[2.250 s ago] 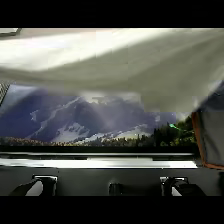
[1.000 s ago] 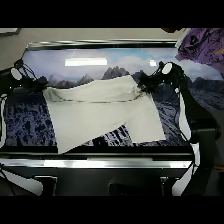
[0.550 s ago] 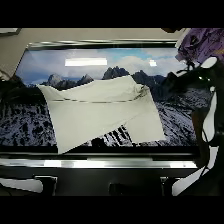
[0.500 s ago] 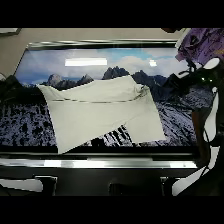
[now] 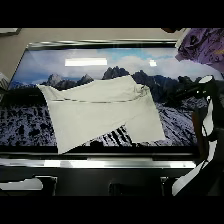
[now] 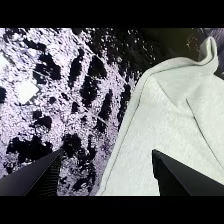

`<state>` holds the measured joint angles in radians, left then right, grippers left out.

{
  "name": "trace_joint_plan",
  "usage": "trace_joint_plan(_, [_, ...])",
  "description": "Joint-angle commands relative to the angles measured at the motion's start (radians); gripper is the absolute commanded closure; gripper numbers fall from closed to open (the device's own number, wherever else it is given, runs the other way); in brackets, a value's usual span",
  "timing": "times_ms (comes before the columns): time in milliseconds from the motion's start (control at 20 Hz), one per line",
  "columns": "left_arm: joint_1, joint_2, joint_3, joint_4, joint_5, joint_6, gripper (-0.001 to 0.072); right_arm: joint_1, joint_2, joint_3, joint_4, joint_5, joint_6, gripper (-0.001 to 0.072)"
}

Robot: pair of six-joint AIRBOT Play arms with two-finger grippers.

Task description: Fold the clothes and pants, and hang the long-sleeved shirts on hangers.

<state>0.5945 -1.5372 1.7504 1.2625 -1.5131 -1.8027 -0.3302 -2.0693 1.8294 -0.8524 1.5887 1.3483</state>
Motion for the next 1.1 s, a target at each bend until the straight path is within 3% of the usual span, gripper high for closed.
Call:
trace_joint_plan(0, [0.006, 0.004, 0.001, -0.002, -0.015, 0.000, 0.0063, -0.001, -0.043, -0.005, 0.046, -0.010, -0.029, 0.0163])
trace_joint_plan(500, [0.006, 0.003, 0.001, 0.002, -0.013, 0.000, 0.0064, 0.067, -0.068, -0.008, 0.029, 0.007, -0.017, 0.0201])
trace_joint_plan(550, [0.006, 0.003, 0.001, 0.002, -0.023, 0.000, 0.0064, 0.087, -0.068, -0.008, 0.004, 0.016, -0.008, 0.0296])
trace_joint_plan(600, [0.006, 0.003, 0.001, 0.002, -0.027, 0.002, 0.0063, 0.103, -0.068, -0.008, -0.021, 0.030, 0.003, 0.0329])
trace_joint_plan(650, [0.007, 0.003, 0.001, 0.002, -0.027, 0.023, 0.0063, 0.113, -0.068, -0.008, -0.040, 0.042, 0.024, 0.0411])
trace_joint_plan(750, [0.018, 0.007, -0.018, 0.006, -0.032, 0.079, 0.0063, 0.110, -0.066, -0.008, -0.050, 0.062, 0.027, 0.0615])
trace_joint_plan(800, [0.033, 0.019, -0.061, 0.005, -0.032, 0.087, 0.0063, 0.106, -0.063, -0.008, -0.055, 0.069, 0.027, 0.0660])
trace_joint_plan(1050, [0.119, 0.238, -0.634, -0.008, 0.101, 0.176, 0.0089, 0.104, -0.028, -0.008, -0.057, 0.071, 0.033, 0.0669])
